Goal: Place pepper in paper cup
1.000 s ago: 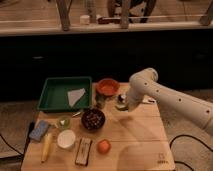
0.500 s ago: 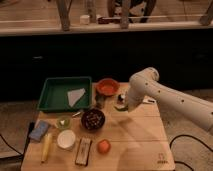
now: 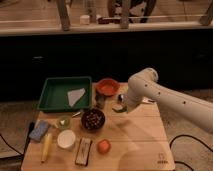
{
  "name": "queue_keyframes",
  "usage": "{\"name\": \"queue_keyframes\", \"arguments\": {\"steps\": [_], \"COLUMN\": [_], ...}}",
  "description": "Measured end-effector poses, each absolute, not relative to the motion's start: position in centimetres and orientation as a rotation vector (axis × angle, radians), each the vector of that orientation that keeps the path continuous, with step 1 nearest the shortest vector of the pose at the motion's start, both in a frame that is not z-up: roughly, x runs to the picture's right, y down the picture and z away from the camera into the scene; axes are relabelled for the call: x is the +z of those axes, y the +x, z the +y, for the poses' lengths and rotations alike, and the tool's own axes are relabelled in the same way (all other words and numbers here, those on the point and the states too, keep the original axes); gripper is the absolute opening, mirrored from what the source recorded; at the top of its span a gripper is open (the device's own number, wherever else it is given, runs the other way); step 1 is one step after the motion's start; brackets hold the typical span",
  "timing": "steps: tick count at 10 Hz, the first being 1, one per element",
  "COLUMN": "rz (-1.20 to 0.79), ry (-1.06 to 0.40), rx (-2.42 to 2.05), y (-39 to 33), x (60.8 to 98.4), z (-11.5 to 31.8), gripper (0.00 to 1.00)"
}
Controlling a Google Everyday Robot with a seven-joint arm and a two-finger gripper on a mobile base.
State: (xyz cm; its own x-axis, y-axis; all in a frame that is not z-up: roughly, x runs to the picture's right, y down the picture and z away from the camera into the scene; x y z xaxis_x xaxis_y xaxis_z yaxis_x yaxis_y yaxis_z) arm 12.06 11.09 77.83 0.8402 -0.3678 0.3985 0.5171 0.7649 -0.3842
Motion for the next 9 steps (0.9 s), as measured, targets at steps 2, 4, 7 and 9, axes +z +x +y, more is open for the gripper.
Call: {"name": "queue_keyframes", "arguments": {"steps": [2,4,7,9], "rz": [-0.326,-0.339,-0.363,-0.379], "ry": [-0.497,-0.490,-0.482,-0.475], "rx": [-0.524,-0.557,-0.616,-0.655], "y": [10.8,9.5,7.2,5.6], "x": [77.0,76.2,74.8,73.7], "z": [11.2,11.3,11.6,11.7], "gripper": [0.04,0.04,0.04,0.04]}}
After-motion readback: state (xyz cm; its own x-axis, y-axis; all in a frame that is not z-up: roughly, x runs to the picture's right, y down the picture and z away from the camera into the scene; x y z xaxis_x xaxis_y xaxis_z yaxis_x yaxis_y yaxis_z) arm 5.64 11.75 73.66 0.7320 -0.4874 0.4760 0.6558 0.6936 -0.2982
